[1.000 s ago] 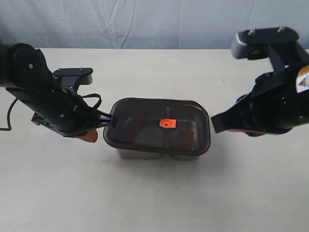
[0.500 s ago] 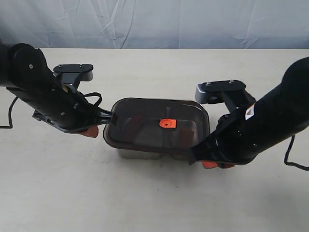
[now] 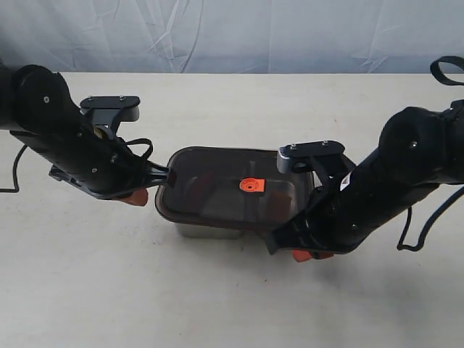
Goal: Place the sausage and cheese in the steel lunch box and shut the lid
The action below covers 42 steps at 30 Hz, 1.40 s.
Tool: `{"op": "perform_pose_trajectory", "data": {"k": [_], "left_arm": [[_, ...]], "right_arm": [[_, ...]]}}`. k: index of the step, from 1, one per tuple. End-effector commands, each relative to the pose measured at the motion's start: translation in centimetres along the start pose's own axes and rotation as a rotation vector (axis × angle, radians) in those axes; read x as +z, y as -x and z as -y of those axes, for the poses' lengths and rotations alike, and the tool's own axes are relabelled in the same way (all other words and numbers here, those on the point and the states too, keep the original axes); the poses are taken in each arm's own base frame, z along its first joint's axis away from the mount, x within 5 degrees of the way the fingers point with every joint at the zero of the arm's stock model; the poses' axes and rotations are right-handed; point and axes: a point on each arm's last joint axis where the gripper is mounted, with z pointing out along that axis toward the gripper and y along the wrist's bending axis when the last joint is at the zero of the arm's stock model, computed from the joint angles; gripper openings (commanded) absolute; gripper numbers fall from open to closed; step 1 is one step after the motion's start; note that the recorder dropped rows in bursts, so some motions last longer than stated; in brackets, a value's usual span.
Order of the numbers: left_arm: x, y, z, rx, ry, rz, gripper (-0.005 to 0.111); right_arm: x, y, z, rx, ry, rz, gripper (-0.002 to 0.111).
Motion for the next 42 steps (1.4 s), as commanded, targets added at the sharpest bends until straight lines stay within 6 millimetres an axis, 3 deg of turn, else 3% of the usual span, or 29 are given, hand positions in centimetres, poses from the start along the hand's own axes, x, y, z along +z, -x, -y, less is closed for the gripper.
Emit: {"op": "perform_pose_trajectory", "data": {"k": [1, 26, 29, 36, 42], "left_arm": [[-0.2, 0.1, 0.4, 0.016, -0.003, 0.014, 0.0], [-0.3, -0.9, 0.4, 0.046, -0.009, -0.093, 0.0], [-1.1, -0.9, 0.8, 0.055, -0.042, -0.082, 0.0], [-4.8, -0.4, 1.6, 0.048, -0.107, 0.083, 0.0], [-4.8, -0.4, 1.6, 0.058, -0.108, 0.083, 0.0]], "right_arm": [[0.2, 0.3, 0.1, -0.005, -0.012, 0.035, 0.0], [0.1, 0.7, 0.5, -0.061, -0.058, 0.081, 0.0], [0.1, 0.8, 0.6, -0.076, -0.069, 0.084, 0.0], [0.1, 0.9, 0.8, -0.11, -0.091, 0.094, 0.0], [0.1, 0.8, 0.9, -0.128, -0.1, 0.08, 0.0]]}}
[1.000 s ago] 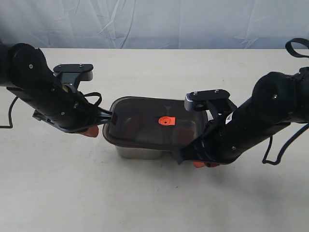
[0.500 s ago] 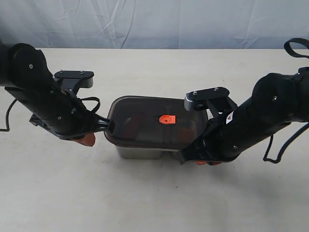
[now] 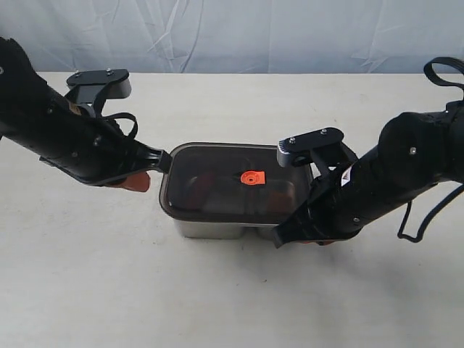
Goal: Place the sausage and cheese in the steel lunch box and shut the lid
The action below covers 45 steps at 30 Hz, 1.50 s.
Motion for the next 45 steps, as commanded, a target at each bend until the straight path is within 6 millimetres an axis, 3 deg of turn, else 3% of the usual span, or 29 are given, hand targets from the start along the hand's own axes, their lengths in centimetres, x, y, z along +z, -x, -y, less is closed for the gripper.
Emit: {"op": "perform_pose_trajectory", "data": {"k": [1, 6, 11, 19, 26, 45], "left_arm": [[-0.3, 0.1, 0.5, 0.006, -0.014, 0.022, 0.0], [-0.3, 0.7, 0.4, 0.01, -0.013, 0.087, 0.0], [-0.2, 1.2, 0.3, 0.02, -0.002, 0.13, 0.0], [3.0, 1.3, -0.6, 0.0, 0.04, 0.08, 0.0], [4.9, 1.1, -1.1, -0.014, 0.056, 0.036, 0.0], [4.9, 1.4, -0.9, -0.068, 0.028, 0.068, 0.0]], "right_arm": [[0.1, -0.1, 0.2, -0.019, -0.019, -0.01, 0.0], [-0.3, -0.3, 0.4, -0.031, -0.051, -0.021, 0.0], [-2.1, -0.2, 0.7, -0.058, -0.109, -0.03, 0.0], [-5.0, 1.9, 2.3, -0.025, -0.336, 0.053, 0.0], [-5.3, 2.2, 2.7, -0.011, -0.397, 0.072, 0.0], [-5.3, 2.2, 2.8, -0.013, -0.401, 0.073, 0.0]]}}
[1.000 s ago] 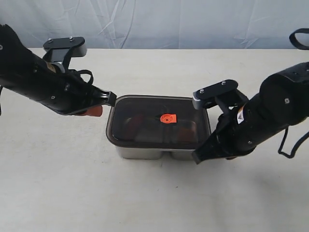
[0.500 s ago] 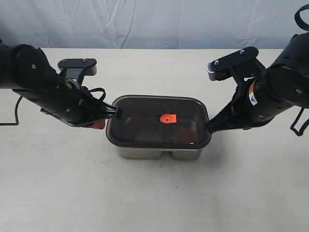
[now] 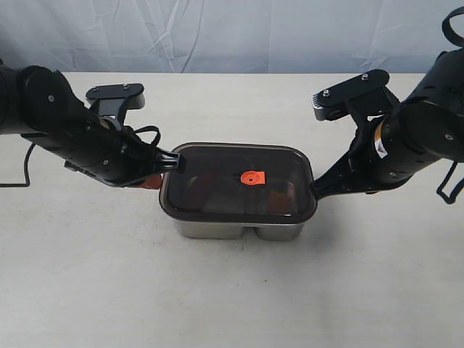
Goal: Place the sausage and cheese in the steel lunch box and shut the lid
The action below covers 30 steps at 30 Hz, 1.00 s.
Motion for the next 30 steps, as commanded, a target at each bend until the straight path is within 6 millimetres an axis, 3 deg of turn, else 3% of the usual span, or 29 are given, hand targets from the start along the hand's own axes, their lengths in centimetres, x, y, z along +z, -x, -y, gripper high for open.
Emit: {"op": "perform_pose_trajectory", "data": {"k": [1, 24, 30], "left_arm": [[-0.01, 0.1, 0.43, -0.004, -0.013, 0.011, 0.0], [-0.03, 0.39, 0.66, -0.063, -0.039, 0.043, 0.0], [-0.02, -0.01, 0.05, 0.054, 0.029, -0.001, 0.0]], "right_arm": [[-0.32, 0.23, 0.12, -0.006, -0.006, 0.018, 0.0], [-0.32, 0.23, 0.12, -0.006, -0.006, 0.018, 0.0], [-0.32, 0.1, 0.18, -0.006, -0.011, 0.004, 0.0]]}}
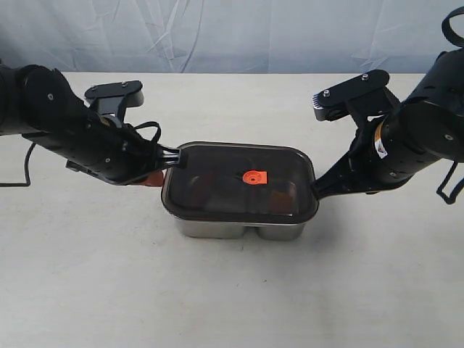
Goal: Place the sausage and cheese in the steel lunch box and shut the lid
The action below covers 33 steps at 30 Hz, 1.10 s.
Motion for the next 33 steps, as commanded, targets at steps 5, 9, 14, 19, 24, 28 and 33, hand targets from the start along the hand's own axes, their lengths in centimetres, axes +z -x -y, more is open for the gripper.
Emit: {"op": "perform_pose_trajectory", "data": {"k": [5, 9, 14, 19, 24, 28, 33], "left_arm": [[-1.4, 0.7, -0.7, 0.093, 0.138, 0.075, 0.0], [-3.5, 1.4, -0.3, 0.087, 0.128, 0.176, 0.0], [-4.2, 1.4, 0.2, 0.08, 0.081, 0.188, 0.0], [-4.1, 1.5, 0.6, 0.044, 0.033, 0.2, 0.0], [-4.2, 1.4, 1.5, 0.014, -0.068, 0.196, 0.0], [-4.2, 1.4, 2.2, 0.005, -0.143, 0.197, 0.0], [-3.8, 1.3, 2.4, 0.005, -0.17, 0.174, 0.0]], "right_arm": [[-0.3, 0.3, 0.0, 0.022, 0.003, 0.024, 0.0], [-0.4, 1.1, -0.6, 0.066, 0.078, 0.117, 0.0], [-0.5, 2.4, -1.2, 0.089, 0.146, 0.242, 0.0], [0.1, 3.4, -1.5, 0.14, 0.167, 0.255, 0.0], [1.4, 4.0, -2.2, 0.187, 0.195, 0.224, 0.0], [2.7, 4.0, -2.7, 0.218, 0.216, 0.199, 0.0], [3.1, 3.9, -2.8, 0.234, 0.221, 0.182, 0.0]]}}
